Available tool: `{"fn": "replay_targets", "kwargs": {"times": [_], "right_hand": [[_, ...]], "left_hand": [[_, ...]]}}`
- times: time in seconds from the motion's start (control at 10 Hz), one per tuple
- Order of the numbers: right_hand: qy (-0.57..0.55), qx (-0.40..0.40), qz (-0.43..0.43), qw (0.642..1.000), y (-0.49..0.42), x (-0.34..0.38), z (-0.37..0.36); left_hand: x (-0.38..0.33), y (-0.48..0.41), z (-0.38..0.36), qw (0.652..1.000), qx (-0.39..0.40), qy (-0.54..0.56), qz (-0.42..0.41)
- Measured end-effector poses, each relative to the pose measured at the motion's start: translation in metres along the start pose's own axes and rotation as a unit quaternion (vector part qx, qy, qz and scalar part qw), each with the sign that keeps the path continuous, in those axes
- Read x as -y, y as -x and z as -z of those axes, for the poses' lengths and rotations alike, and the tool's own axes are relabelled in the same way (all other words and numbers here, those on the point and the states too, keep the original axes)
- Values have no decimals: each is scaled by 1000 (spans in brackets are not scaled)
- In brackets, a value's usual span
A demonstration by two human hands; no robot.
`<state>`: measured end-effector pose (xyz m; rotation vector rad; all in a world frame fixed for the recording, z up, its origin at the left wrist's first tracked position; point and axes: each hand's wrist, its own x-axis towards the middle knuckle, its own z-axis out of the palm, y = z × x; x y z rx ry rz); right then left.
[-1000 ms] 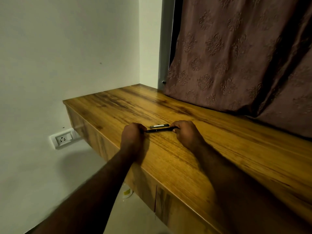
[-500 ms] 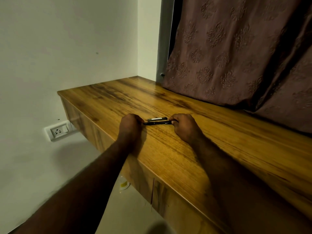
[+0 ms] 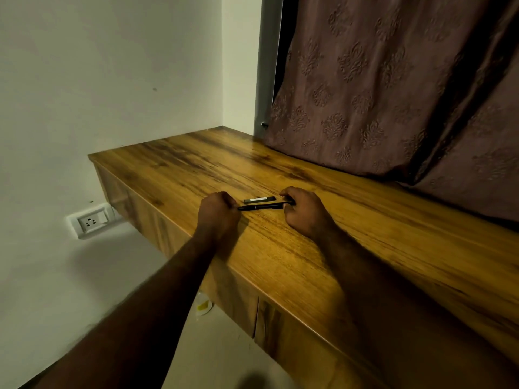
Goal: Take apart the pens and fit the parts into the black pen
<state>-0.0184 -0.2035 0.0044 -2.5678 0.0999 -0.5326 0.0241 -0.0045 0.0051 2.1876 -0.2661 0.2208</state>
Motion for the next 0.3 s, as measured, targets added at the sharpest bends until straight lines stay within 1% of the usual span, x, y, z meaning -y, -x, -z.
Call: {"fn": "replay_targets", "kwargs": {"times": [0.2, 0.3], "right_hand": [[7, -43, -14, 999, 3, 0, 2], [-7, -88, -5, 996, 4, -1, 1]], "left_hand": [[-2, -2, 5, 998, -21, 37, 42], [-4, -2, 10, 997, -19, 56, 58]]}}
